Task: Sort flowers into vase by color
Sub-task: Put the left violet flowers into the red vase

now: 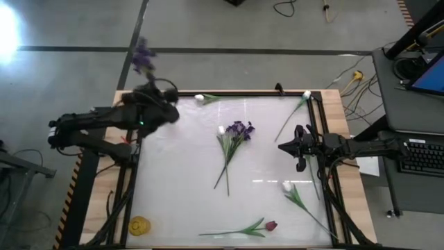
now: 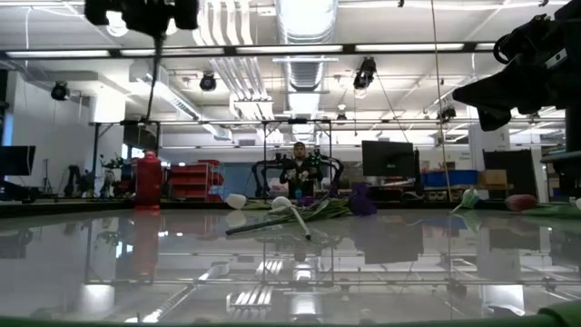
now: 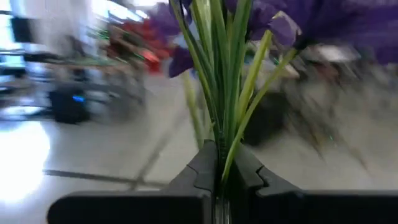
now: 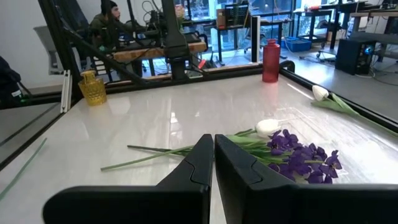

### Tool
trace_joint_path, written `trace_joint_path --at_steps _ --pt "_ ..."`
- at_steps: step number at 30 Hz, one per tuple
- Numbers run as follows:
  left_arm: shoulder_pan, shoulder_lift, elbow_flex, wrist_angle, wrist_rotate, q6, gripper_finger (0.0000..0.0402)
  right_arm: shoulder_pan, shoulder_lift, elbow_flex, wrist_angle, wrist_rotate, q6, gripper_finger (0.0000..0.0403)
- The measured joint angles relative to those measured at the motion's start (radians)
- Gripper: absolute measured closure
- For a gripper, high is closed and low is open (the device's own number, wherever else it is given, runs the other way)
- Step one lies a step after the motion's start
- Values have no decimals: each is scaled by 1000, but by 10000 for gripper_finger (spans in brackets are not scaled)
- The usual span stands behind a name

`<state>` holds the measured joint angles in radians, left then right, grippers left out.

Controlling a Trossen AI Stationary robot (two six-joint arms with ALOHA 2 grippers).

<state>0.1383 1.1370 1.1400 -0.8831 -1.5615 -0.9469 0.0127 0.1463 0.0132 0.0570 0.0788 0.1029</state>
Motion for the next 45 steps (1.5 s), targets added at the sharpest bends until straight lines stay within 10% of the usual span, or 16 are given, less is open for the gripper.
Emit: trace_joint_path --at_steps 14,25,45 --pt "320 146 37 124 47 1 401 0 0 0 0 0 1 394" --pt "333 343 155 769 765 833 401 0 0 0 0 0 0 394" --pt "489 -48 -336 1481 811 1156 401 0 0 0 0 0 1 394"
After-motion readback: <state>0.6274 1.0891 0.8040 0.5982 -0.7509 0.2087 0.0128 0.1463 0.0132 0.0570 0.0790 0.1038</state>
